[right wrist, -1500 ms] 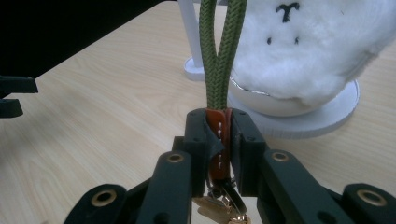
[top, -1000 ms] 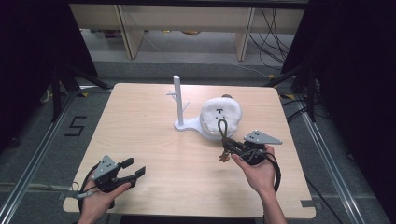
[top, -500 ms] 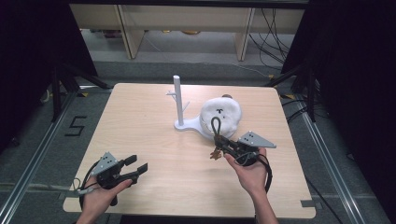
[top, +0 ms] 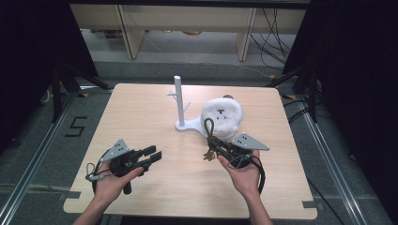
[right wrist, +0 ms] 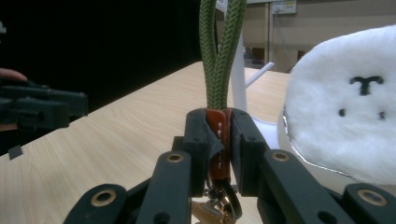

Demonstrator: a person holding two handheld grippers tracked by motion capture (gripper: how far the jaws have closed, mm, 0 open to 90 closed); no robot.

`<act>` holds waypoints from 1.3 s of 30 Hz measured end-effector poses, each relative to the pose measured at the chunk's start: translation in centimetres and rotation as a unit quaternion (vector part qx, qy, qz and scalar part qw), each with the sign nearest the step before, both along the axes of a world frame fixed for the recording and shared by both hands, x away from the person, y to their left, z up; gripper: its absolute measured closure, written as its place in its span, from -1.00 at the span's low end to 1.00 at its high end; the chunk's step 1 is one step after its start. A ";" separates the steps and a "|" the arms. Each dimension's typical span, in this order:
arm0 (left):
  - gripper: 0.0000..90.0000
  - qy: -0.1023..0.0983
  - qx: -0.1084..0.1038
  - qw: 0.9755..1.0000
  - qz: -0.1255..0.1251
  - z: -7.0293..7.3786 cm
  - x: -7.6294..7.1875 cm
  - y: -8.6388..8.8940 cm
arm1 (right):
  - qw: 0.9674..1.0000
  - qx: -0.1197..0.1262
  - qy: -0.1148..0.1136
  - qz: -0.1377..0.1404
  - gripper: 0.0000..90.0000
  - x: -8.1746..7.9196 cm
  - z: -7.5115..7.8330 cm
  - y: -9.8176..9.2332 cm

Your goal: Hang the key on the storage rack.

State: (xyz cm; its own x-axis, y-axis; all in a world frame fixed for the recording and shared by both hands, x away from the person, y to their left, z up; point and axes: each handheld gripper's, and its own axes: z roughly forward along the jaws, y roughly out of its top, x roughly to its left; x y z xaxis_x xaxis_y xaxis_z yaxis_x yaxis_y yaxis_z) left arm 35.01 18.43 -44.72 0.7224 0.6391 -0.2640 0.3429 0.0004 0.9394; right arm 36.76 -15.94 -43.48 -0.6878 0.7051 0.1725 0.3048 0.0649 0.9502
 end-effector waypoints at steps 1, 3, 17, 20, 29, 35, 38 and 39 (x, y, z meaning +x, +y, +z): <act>0.42 -0.005 0.006 1.000 -0.003 0.3 0.2 -0.3 | 1.000 0.001 -0.005 0.002 0.76 0.0 0.0 0.1; 0.47 -0.014 0.000 1.000 -0.008 0.7 0.6 -1.0 | 1.000 0.011 0.001 0.002 0.76 -0.1 -0.1 0.4; 0.57 -0.026 -0.008 0.999 -0.044 2.7 2.8 -4.3 | 1.000 0.008 0.002 0.020 0.76 -0.2 -0.4 2.2; 0.40 -0.017 -0.017 0.998 -0.053 3.0 3.2 -4.9 | 1.000 0.006 -0.001 0.027 0.76 -0.2 -0.5 2.6; 0.35 -0.001 -0.028 0.998 -0.061 3.3 4.1 -6.0 | 0.999 0.005 0.001 0.041 0.76 -0.4 -0.7 3.5; 0.47 0.005 -0.033 0.997 -0.073 3.2 4.1 -6.4 | 0.999 0.002 -0.007 0.049 0.76 -0.4 -0.9 3.9; 0.57 0.006 -0.033 0.997 -0.076 3.1 4.2 -6.5 | 0.999 0.001 -0.004 0.046 0.76 -0.6 -0.9 4.1; 0.60 0.006 -0.034 0.997 -0.076 3.1 4.2 -6.5 | 0.999 0.004 0.000 0.049 0.76 -0.6 -0.9 4.1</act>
